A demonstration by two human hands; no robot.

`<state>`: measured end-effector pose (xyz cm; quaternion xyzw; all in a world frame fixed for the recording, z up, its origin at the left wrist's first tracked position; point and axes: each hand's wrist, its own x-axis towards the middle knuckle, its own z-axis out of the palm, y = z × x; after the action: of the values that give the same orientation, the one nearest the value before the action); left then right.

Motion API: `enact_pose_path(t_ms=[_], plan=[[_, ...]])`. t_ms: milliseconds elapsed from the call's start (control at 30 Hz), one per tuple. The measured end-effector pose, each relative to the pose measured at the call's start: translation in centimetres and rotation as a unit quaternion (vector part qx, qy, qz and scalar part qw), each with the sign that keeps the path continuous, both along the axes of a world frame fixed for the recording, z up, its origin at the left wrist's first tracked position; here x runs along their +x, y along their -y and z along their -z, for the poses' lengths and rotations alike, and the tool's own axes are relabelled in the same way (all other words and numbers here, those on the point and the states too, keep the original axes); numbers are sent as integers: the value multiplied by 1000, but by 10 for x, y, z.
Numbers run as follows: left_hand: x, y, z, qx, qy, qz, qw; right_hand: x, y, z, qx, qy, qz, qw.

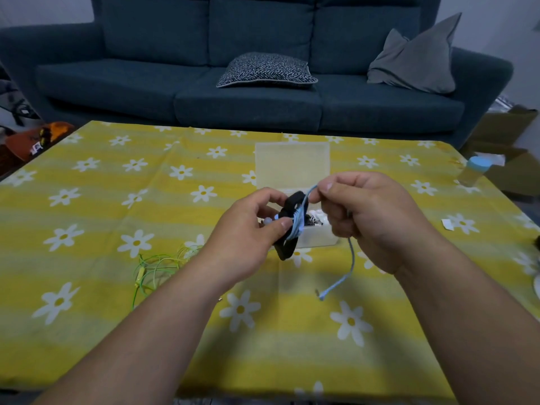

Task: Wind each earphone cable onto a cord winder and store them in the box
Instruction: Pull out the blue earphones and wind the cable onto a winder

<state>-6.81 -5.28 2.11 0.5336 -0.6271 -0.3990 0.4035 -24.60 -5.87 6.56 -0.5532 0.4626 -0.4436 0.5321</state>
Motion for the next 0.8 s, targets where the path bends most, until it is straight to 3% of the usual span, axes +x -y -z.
enact_pose_path(t_ms=[200,400,600,800], plan=[[-7,-9,-6,41,-62,94,993,-10,7,3,-20,-67,96,993],[-12,-13,-10,49,-164,130,977,-12,12,15,-2,-138,127,982],[-9,-6,-10,8,-235,32,972,-1,5,25,86,-209,-6,974],[-1,-1,-10,41,-300,-18,953,3,-2,22,120,-200,-137,963]])
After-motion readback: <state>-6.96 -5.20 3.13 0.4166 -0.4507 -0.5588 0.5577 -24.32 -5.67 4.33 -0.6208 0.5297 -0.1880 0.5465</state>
